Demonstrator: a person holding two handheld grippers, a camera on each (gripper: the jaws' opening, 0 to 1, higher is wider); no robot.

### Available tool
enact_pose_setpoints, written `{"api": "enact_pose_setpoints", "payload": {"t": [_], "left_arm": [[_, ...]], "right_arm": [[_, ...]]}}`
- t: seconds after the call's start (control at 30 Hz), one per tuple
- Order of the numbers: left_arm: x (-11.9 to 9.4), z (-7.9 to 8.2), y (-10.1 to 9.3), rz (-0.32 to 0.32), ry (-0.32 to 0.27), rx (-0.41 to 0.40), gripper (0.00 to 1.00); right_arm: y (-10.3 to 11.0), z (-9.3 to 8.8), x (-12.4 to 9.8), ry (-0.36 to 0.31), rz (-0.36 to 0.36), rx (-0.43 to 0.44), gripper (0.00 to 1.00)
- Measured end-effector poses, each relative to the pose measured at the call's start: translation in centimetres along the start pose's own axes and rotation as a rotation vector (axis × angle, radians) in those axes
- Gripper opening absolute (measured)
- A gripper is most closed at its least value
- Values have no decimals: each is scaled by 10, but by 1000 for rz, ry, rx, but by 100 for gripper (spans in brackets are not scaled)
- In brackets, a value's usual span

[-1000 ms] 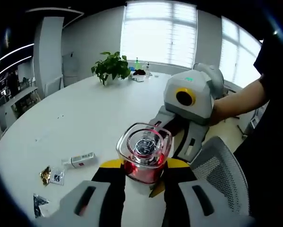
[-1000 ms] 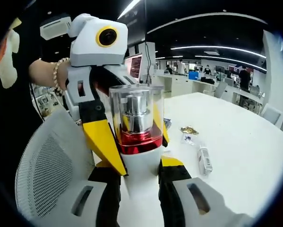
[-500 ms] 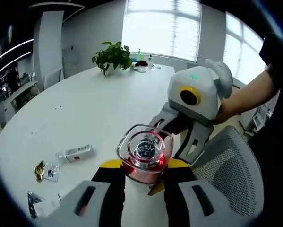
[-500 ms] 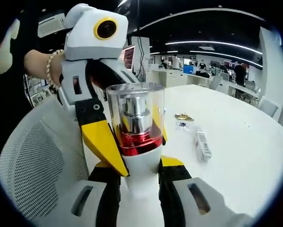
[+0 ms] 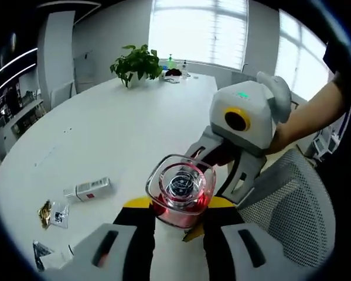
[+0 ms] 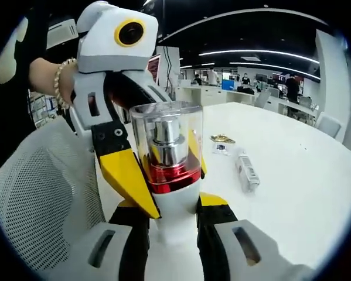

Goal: Arrange the skincare products in the storage area until every visible bottle or jar stands upright without overlapping.

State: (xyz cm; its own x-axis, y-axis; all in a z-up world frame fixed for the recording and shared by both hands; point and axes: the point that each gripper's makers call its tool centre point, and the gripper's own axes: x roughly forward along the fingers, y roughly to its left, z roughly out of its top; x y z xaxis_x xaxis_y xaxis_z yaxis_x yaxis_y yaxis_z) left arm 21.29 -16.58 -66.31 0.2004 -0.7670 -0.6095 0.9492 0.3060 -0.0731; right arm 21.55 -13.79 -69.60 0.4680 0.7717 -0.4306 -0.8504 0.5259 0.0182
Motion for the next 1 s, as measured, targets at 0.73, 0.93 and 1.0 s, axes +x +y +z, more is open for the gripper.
{"api": "enact_pose_setpoints", "payload": {"t": [0.73, 0.93, 1.0], "left_arm": [[17, 17, 25, 17, -56, 64, 27], [23, 23, 41, 23, -63, 52, 27], [26, 26, 45, 27, -65, 53, 27]], "right_arm": [[-29, 5, 5, -20, 25, -48, 30], [-47, 7, 10, -24, 25, -47, 30], [-52, 8, 12, -24, 30, -50, 30]]}}
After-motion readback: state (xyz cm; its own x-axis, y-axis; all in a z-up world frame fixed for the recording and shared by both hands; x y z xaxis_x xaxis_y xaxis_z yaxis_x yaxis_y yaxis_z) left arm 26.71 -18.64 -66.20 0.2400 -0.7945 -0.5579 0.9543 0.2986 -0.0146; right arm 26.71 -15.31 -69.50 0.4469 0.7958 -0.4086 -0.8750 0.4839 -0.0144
